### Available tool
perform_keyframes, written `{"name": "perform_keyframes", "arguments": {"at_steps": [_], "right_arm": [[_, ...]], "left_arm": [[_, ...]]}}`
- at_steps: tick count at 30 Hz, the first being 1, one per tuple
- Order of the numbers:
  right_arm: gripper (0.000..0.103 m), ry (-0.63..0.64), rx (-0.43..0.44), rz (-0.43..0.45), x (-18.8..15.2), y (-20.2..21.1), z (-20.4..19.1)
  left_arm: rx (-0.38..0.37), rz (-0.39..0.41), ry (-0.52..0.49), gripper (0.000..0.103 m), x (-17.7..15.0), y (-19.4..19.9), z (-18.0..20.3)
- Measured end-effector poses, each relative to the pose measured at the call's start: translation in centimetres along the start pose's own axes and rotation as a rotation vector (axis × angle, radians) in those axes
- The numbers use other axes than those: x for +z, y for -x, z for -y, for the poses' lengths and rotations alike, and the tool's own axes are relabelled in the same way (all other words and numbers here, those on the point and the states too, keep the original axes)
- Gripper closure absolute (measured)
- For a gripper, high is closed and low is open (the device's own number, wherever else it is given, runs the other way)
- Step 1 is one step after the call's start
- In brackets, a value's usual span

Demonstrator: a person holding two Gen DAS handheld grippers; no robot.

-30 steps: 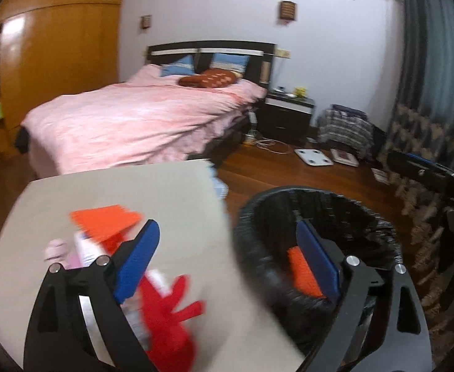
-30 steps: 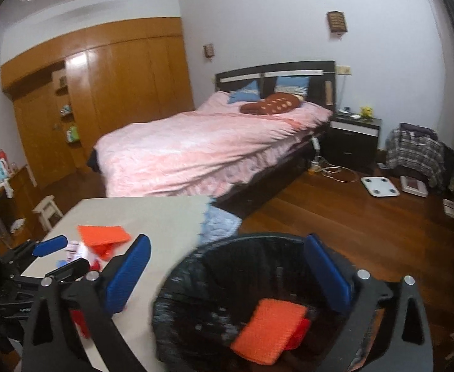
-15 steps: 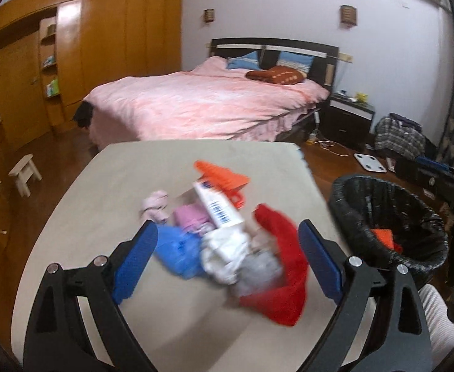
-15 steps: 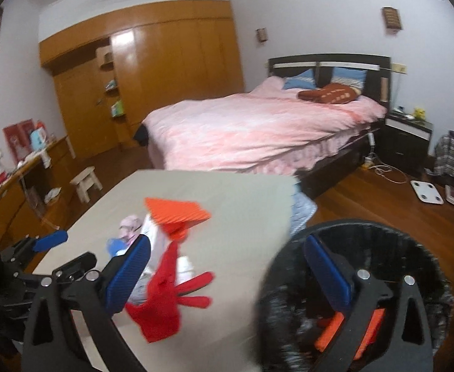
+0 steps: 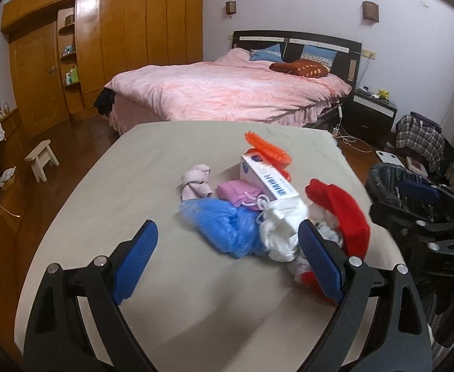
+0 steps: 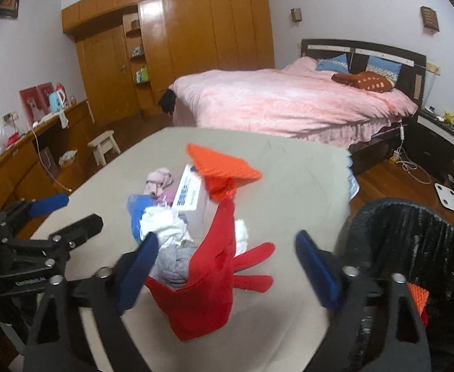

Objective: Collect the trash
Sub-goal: 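Grasp the white tissue with the left tool while the right tool grasps another red glove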

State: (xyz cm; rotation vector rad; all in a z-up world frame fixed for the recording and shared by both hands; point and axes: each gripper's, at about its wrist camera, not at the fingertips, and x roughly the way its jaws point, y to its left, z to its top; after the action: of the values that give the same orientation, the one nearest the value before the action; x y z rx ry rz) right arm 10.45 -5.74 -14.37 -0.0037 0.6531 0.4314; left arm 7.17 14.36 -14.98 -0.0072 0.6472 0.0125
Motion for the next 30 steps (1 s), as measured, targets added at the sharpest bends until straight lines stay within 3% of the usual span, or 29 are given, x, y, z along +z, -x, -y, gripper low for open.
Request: {"name": "perform_keyframes", "arguments": {"at_steps": [4,11,19,30], "right_arm": [[0.04,-0.004,0.012,-0.05,-0.8,-1.7,0.0],[0.094,-0.027,0.077,-0.121,-1.9,-3.0,0.4],[0.095,-0.026,0.071,-0.096,-0.9,-1.4,1.2],[0.095,-0.059,0.05,-0.058,0.9,-0.2,3.0]], "left_arm": [[0.004,-0.015,0.009,0.014,-0.3,-0.6,-0.4],[-0.009,-0.029,0.012,0.014,-0.5,-1.3,-0.3],[-0.061,-0.027,-0.004,0.015,0.1,-2.0,1.6],[-0.132,-0.079,-0.051,0.047,-0.1,-5.0,4.6]]}}
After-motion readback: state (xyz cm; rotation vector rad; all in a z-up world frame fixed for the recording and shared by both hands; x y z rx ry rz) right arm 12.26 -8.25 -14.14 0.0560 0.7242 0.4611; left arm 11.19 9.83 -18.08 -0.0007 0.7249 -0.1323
